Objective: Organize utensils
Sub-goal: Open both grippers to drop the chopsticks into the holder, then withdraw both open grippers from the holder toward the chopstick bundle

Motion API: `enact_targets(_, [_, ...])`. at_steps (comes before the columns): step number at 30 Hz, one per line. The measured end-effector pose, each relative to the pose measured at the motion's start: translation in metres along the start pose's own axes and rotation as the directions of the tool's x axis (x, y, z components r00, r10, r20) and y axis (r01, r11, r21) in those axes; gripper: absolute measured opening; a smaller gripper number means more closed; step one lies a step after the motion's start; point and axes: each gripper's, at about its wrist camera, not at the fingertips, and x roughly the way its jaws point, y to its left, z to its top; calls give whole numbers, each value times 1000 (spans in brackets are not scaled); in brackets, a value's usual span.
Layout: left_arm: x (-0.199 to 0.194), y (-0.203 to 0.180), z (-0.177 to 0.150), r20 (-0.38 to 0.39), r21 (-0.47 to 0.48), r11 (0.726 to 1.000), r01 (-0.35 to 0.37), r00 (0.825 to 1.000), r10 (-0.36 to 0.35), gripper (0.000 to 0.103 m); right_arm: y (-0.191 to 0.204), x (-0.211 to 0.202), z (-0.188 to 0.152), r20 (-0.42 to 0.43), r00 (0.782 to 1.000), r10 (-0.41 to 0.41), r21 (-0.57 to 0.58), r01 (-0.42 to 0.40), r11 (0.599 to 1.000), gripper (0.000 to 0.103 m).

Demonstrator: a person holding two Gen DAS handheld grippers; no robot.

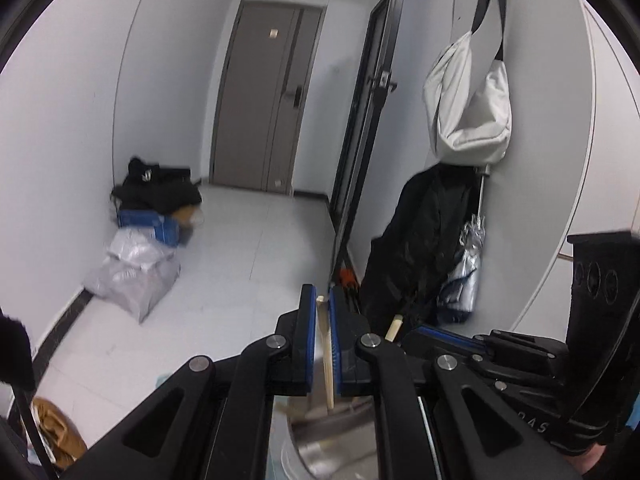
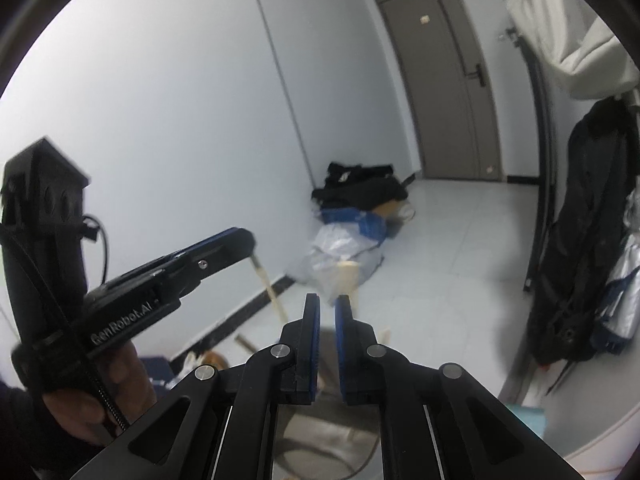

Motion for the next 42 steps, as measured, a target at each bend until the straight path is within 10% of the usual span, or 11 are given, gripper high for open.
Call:
enact_targets(4, [-4,-2,-2,-73,-18,1000,0,997,-1,18,4,-1,-11,-62,998,-20,16,21,1000,8])
enact_targets(9, [-33,-1,0,-12,-55,997,-47,999,47,67,10,-30,-22,-45,998,-40,39,42,998,17])
enact_targets(22, [-79,-4,-25,0,-100,976,-193,981,194,88,36,-90,-53,-14,994,-106,52,106,993,47])
enact_targets(42, [-91,4,-85,-36,-182,956,-229,973,227,100,53,-98,-112,-87,981,-174,16,176,984,63])
